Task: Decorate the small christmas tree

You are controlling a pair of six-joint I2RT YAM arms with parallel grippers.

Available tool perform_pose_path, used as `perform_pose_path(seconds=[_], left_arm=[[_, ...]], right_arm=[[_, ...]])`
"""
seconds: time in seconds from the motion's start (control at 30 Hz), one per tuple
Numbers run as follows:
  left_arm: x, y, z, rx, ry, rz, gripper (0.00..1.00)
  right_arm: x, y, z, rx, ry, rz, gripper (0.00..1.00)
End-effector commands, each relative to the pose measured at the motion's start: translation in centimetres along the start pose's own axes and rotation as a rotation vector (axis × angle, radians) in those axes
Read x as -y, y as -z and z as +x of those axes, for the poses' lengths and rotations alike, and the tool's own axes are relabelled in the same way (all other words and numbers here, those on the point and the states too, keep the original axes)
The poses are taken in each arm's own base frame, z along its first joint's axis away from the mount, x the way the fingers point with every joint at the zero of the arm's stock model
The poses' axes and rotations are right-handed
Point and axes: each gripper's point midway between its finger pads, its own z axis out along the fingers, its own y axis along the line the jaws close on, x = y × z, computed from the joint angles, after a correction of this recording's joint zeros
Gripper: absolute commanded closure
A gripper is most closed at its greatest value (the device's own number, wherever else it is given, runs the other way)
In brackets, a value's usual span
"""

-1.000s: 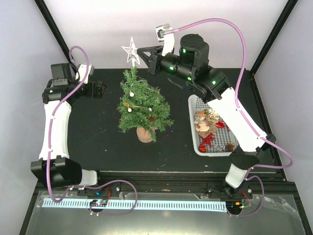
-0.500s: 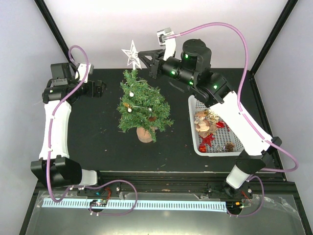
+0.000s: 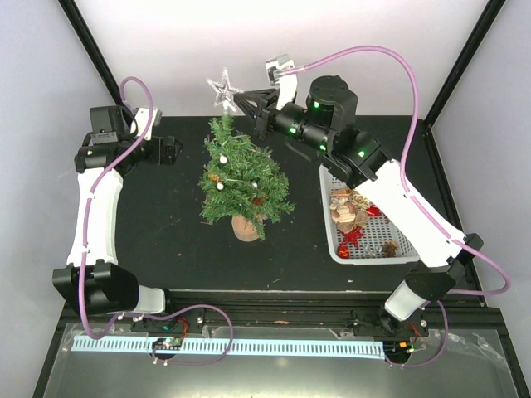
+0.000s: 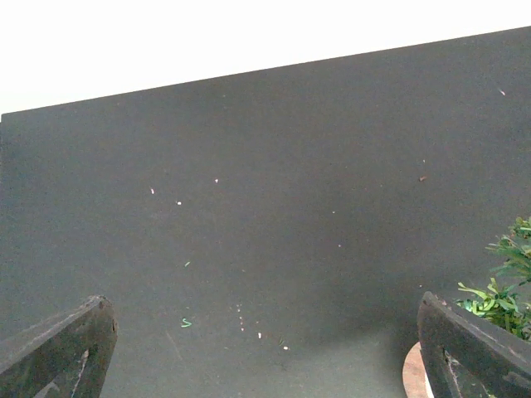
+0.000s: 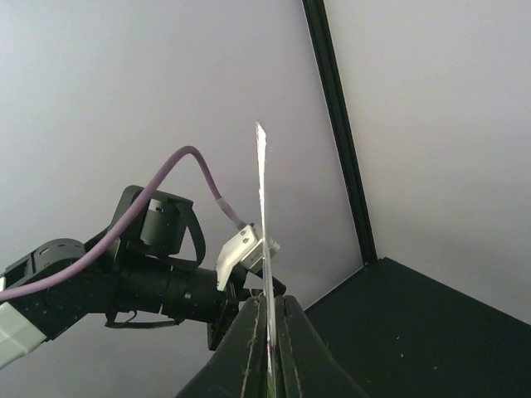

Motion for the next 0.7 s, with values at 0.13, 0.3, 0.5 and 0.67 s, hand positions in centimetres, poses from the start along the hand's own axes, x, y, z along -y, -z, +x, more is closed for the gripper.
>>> perform_pose_path(seconds=[0.13,0.3,0.5,0.67], left_arm=[[-0.02,-0.31,-0.87,0.023,0.001,-0.004,0.01],[0.09,-0.33,-0.97,0.025,0.000,-0.002,0.01],[0.23,-0.58,-0.84,0.020,-0.002,0.003,0.01],[0.29,-0.58,-0.84,0.020,-0.002,0.004,0.01]], right_arm=[[0.24,-0.23,0.76,-0.012,0.056,0.014,0.91],[0.46,-0.10,1.07,-0.022,0.070,0.028,0.91],[0.55,0.15,1.38,-0.030,0.071,0.032,0.95],[0.42,0.27,1.49,-0.033,0.067,0.025,0.98]])
